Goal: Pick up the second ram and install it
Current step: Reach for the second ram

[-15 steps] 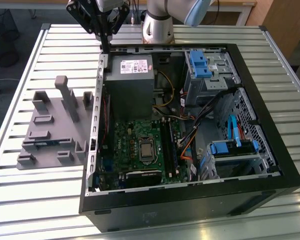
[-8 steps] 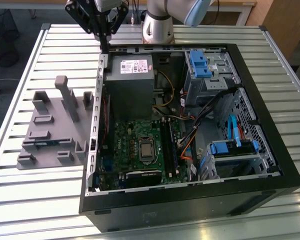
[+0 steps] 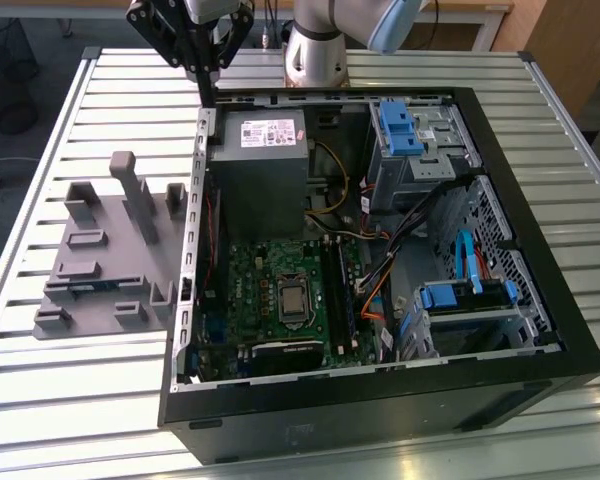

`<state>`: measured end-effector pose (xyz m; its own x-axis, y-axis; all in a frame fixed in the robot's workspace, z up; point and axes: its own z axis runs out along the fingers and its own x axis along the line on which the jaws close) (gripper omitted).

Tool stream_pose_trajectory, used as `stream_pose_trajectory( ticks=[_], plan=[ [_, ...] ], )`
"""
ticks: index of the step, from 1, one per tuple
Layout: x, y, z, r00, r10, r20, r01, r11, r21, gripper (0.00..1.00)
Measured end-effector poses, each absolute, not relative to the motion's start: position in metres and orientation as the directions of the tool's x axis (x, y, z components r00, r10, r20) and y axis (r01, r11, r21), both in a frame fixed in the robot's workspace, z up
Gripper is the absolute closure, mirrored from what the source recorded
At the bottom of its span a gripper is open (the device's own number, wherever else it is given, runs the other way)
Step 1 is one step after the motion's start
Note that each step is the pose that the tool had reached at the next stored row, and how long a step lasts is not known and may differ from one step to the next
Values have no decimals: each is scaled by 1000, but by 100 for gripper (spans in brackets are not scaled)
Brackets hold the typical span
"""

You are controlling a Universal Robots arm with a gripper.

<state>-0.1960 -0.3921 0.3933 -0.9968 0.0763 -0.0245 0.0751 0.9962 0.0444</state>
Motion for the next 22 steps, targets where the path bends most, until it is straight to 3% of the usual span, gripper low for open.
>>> stream_pose_trajectory(
  ticks=[22],
  plan=[
    [-205, -392, 393, -997, 76, -24, 75, 996, 44, 89]
  ],
)
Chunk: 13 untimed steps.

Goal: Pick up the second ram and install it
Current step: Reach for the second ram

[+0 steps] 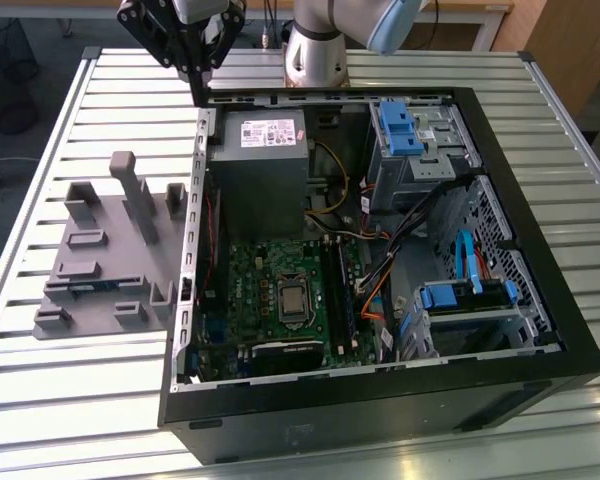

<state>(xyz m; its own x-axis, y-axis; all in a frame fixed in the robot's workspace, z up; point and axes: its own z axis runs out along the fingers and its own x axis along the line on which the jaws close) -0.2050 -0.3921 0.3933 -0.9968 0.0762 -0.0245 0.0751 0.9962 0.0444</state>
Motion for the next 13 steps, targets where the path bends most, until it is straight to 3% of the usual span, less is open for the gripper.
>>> stream_pose_trajectory(
  ticks=[13],
  plan=[
    [-211, -392, 393, -997, 76, -24, 75, 996, 44, 89]
  ],
)
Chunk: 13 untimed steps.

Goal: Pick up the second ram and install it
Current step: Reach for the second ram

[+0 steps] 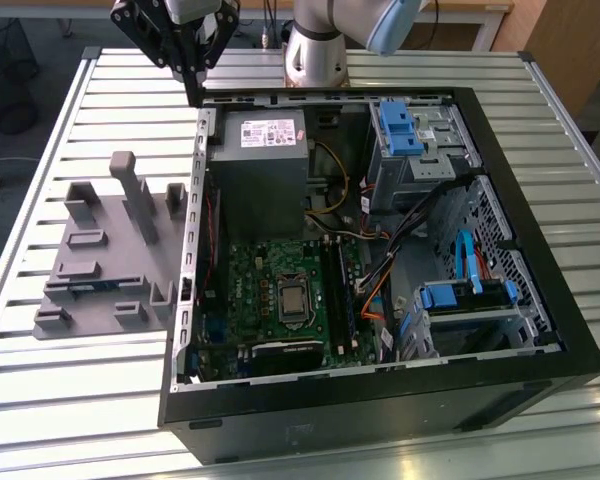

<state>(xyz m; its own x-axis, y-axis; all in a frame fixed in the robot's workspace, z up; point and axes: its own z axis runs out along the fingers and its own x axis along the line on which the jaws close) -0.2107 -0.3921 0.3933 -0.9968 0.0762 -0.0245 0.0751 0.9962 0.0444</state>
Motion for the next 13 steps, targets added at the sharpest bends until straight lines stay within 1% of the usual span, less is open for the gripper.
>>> stream_pose_trajectory(
  ticks=[13],
  plan=[
    [-217, -392, 393, -997, 76, -24, 75, 996, 44, 89]
  ],
)
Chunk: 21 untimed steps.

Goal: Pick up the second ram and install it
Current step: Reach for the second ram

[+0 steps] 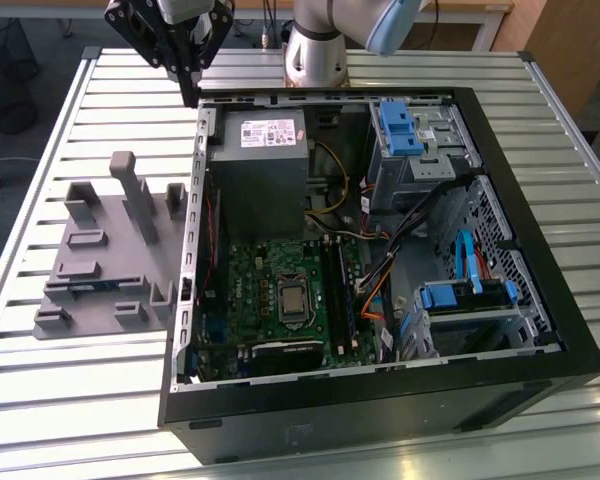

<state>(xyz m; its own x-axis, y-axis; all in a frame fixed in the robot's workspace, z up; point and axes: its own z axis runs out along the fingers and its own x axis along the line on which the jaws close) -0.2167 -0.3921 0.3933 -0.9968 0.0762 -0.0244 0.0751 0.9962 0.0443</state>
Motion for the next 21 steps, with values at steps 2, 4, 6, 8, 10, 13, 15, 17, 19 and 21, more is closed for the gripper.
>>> stream_pose_trajectory(
  ticks=[2, 4, 6, 8, 10, 13, 15, 17, 19, 21],
  plan=[
    [-218, -392, 393, -997, 76, -24, 75, 996, 44, 89],
    [-219, -392, 393, -997, 76, -25, 75, 996, 44, 89],
    [-220, -392, 393, -997, 76, -24, 75, 996, 44, 89],
    [-220, -392, 393, -997, 76, -25, 75, 996, 44, 89],
    [-221, -392, 393, -997, 76, -24, 75, 996, 44, 89],
    [-223, -392, 393, -997, 76, -24, 75, 996, 44, 89],
    [-224, -392, 393, -997, 76, -24, 75, 996, 44, 89],
    [-224, -392, 393, -997, 76, -24, 75, 996, 44, 89],
    [-225, -392, 393, -997, 76, -25, 75, 996, 44, 89],
    [-226, -392, 393, -997, 76, -24, 75, 996, 44, 89]
  ],
)
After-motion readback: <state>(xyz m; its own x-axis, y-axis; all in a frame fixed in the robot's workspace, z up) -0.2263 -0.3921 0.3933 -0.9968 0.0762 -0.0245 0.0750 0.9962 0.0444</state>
